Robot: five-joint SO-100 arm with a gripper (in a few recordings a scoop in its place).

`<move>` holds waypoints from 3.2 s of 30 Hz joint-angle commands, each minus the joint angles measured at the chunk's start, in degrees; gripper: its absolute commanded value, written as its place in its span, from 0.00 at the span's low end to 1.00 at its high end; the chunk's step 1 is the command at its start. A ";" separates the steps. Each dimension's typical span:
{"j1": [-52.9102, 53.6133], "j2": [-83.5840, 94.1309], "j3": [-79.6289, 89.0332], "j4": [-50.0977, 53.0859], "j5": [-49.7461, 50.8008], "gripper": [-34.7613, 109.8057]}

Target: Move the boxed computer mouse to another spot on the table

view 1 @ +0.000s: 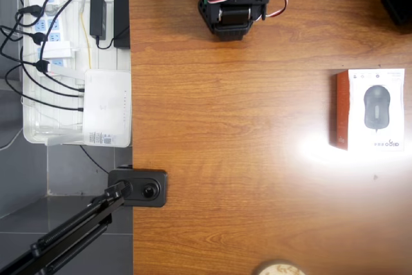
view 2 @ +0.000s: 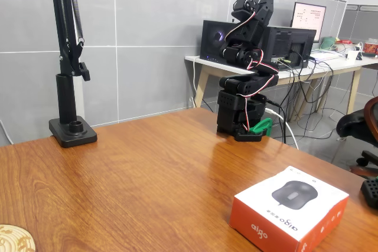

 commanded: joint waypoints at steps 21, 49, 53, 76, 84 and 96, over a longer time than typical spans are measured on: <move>0.26 0.18 0.09 -0.09 0.18 0.24; 0.26 0.18 0.09 -0.09 0.18 0.24; 0.26 0.18 0.09 -0.09 0.18 0.24; 0.26 0.18 0.09 -0.09 0.44 0.24; 0.26 0.18 0.09 -0.09 -0.18 0.24; 10.81 -3.60 -28.21 73.04 -10.81 0.24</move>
